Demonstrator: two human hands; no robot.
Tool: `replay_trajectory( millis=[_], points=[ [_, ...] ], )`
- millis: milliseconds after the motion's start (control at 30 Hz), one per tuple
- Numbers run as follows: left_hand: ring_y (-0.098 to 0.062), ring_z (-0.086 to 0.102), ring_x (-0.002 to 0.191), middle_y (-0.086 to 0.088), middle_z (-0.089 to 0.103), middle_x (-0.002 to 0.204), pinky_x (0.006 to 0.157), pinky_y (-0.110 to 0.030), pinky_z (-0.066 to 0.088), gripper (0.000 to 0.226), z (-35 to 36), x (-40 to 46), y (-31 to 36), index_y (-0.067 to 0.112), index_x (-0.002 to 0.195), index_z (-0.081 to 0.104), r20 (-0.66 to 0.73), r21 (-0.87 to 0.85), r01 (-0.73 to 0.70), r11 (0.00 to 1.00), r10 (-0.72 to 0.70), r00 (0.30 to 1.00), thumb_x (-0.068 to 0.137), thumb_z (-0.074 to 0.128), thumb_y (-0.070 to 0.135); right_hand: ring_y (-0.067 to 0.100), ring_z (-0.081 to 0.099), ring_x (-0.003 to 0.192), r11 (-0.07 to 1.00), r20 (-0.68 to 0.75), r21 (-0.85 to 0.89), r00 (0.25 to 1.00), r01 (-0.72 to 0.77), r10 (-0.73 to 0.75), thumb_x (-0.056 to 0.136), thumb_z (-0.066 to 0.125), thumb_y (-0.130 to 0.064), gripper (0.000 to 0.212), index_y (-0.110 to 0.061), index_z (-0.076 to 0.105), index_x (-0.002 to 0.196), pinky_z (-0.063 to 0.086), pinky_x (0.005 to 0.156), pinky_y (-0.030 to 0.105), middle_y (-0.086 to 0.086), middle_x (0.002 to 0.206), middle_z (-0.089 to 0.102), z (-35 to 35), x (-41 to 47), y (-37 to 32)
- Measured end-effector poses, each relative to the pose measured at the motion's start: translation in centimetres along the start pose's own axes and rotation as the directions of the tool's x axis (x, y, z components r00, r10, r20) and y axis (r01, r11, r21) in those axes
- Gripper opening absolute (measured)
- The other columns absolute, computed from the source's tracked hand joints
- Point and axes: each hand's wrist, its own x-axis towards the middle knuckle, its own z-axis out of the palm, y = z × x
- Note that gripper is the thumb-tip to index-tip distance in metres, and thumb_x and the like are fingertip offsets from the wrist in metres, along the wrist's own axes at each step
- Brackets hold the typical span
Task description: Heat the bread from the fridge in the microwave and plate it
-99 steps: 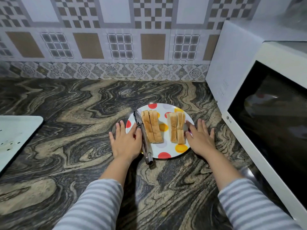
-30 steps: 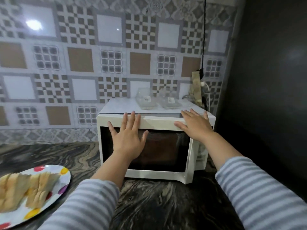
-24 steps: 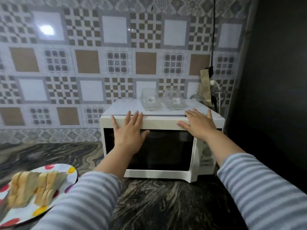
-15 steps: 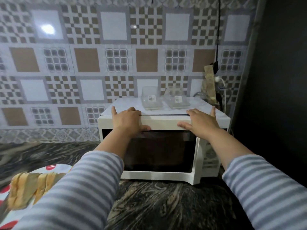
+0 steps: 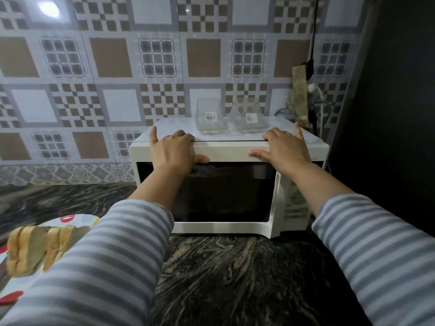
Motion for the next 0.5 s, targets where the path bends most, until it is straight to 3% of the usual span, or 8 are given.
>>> replay_trajectory(
  millis=[300, 500],
  points=[
    [-0.018, 0.054, 0.121, 0.006, 0.053, 0.134, 0.118, -0.050, -0.003, 0.069, 0.3, -0.3, 0.5, 0.029, 0.135, 0.049, -0.033, -0.017, 0.033, 0.999, -0.034, 0.999, 0.081, 0.047, 0.072, 0.022, 0.054, 0.115, 1.000, -0.090, 0.000, 0.996, -0.014, 0.014, 0.083, 0.042, -0.069, 0.065, -0.015, 0.056, 0.116, 0.002, 0.119, 0.047, 0.001, 0.120, 0.059, 0.9, 0.0, 0.0],
    [-0.022, 0.045, 0.130, 0.001, 0.046, 0.139, 0.118, -0.054, -0.003, 0.064, 0.7, -1.1, 0.6, 0.024, 0.140, 0.041, -0.012, -0.053, -0.011, 0.999, 0.011, 1.000, 0.089, 0.045, 0.062, 0.021, 0.050, 0.123, 0.999, 0.019, -0.029, 0.999, -0.040, 0.040, 0.087, 0.032, -0.069, 0.067, -0.017, 0.051, 0.126, -0.005, 0.117, 0.055, -0.001, 0.129, 0.055, 0.2, -0.2, -0.5]
  ],
)
